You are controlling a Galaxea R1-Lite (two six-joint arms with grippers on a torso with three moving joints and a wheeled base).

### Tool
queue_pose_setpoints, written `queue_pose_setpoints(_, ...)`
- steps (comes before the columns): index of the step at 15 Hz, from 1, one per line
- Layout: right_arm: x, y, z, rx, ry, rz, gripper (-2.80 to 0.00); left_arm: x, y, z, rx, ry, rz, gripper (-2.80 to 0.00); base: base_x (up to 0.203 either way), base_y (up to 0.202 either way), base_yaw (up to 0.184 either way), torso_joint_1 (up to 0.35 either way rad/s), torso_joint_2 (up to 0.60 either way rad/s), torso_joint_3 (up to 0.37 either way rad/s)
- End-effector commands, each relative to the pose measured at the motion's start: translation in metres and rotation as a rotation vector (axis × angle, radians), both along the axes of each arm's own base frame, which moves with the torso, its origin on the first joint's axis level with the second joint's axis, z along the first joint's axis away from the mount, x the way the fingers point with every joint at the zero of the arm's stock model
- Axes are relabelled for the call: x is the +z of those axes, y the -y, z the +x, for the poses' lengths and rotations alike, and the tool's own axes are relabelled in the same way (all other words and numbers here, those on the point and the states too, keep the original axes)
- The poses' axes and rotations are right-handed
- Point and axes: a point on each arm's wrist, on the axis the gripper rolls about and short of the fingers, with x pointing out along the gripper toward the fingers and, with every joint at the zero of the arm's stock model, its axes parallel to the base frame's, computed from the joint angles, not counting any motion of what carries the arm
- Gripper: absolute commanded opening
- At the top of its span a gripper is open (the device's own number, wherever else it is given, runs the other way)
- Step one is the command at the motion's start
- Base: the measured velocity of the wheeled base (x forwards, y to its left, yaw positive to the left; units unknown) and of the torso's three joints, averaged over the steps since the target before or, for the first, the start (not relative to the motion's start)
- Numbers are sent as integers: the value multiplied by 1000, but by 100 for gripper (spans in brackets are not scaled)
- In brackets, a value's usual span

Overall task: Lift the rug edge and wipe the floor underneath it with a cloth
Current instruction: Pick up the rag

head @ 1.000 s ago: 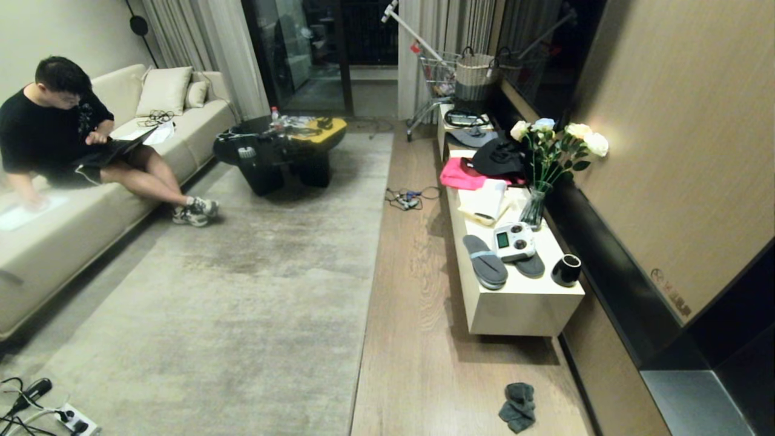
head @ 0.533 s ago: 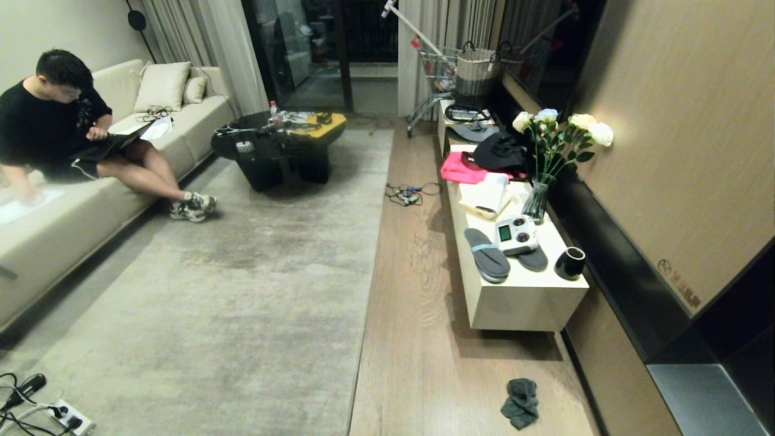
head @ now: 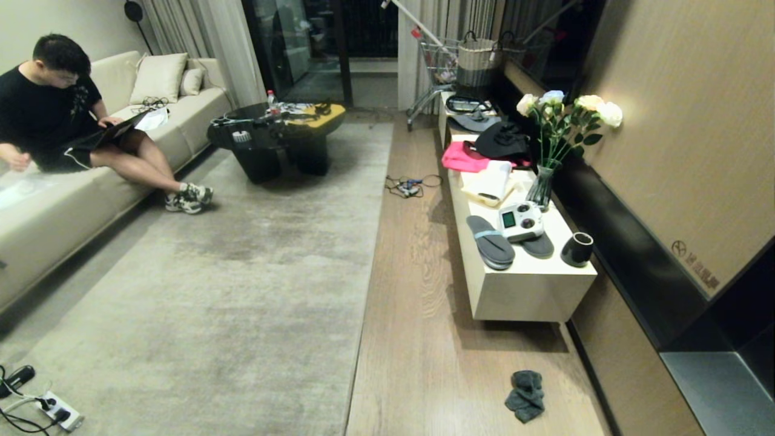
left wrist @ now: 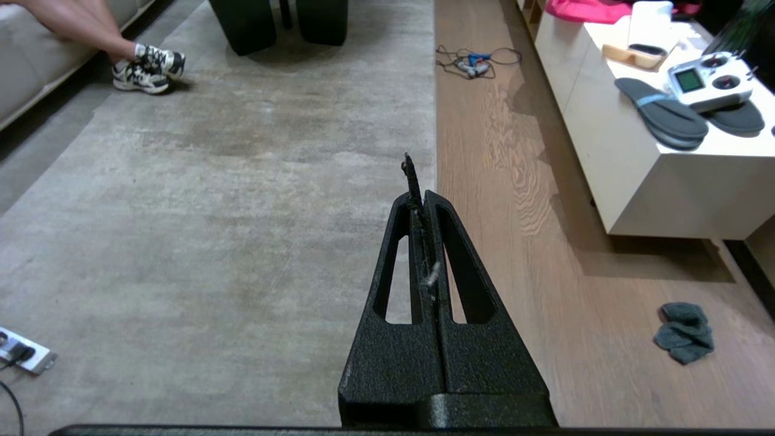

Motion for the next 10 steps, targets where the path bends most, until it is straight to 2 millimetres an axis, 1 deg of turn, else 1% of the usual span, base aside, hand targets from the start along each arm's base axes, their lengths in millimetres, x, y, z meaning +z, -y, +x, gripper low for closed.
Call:
queue_pose_setpoints(1, 0, 0, 0, 0, -1, 1, -280, 0, 0, 0, 0, 0, 0, -280, 0, 0, 0, -168, 548, 373)
queue_pose_setpoints(6, 0, 0, 0, -2, -1, 11, -280, 0, 0, 0, 0, -1, -1, -280, 0, 0, 0, -148, 506, 360)
queue_pose_setpoints(10, 0, 0, 0, -2, -1, 12, -280, 0, 0, 0, 0, 0, 0, -280, 0, 0, 0, -102, 487, 379)
